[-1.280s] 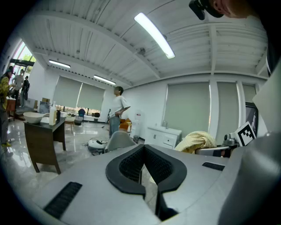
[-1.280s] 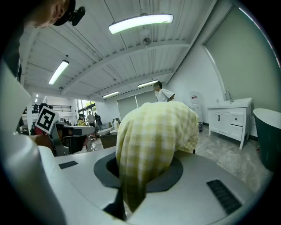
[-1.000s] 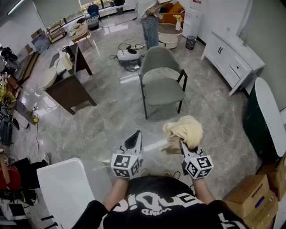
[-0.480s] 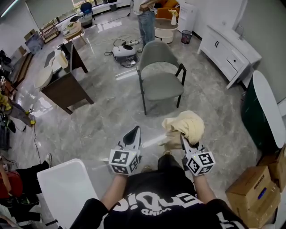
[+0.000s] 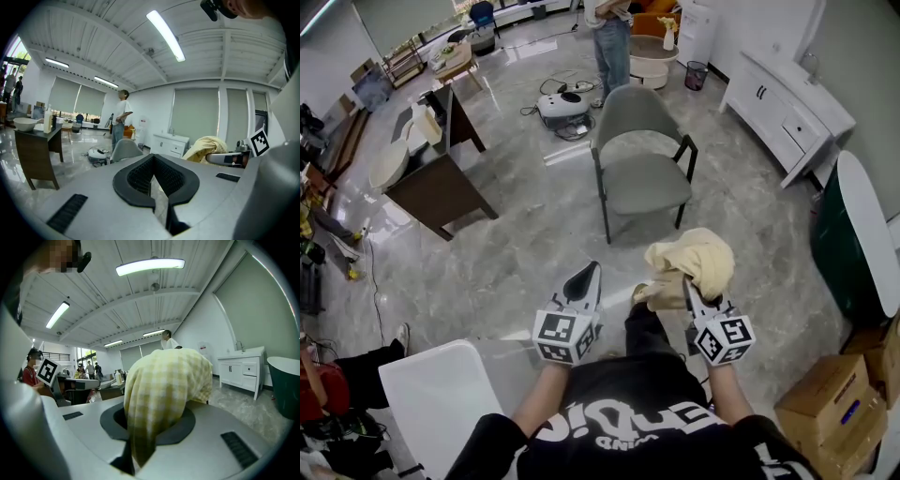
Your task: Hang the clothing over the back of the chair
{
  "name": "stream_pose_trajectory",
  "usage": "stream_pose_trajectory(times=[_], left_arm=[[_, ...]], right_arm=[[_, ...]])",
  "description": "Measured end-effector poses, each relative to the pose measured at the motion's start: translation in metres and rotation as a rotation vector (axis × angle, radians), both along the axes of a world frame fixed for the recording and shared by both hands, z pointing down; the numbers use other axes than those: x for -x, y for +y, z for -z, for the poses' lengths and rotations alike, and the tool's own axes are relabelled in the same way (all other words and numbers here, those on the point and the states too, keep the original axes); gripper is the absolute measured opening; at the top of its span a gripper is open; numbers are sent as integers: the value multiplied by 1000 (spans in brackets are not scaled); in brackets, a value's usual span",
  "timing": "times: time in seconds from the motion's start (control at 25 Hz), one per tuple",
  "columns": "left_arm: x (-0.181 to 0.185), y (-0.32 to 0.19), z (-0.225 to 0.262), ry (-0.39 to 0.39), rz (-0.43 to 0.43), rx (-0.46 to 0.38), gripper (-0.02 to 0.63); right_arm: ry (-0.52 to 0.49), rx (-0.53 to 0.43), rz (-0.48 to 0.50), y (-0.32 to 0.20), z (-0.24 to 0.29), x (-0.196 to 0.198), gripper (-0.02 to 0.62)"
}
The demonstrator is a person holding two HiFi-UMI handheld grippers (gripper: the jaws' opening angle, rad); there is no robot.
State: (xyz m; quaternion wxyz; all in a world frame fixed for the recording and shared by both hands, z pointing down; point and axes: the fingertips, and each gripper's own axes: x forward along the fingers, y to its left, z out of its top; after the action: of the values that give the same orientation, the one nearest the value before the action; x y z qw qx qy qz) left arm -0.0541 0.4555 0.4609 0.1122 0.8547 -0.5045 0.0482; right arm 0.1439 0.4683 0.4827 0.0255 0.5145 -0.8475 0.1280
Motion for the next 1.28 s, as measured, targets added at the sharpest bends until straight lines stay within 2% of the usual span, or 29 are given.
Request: stream_pose_trajectory(times=[0.64,1.28], left_arm=[[-4,-141,9,3,-7,3,15],[-19,-271,25,-4,64,13,15]], right_arm=[[-3,8,17,-144,3,3,75],[-8,8,98,-287,23,-10,75]])
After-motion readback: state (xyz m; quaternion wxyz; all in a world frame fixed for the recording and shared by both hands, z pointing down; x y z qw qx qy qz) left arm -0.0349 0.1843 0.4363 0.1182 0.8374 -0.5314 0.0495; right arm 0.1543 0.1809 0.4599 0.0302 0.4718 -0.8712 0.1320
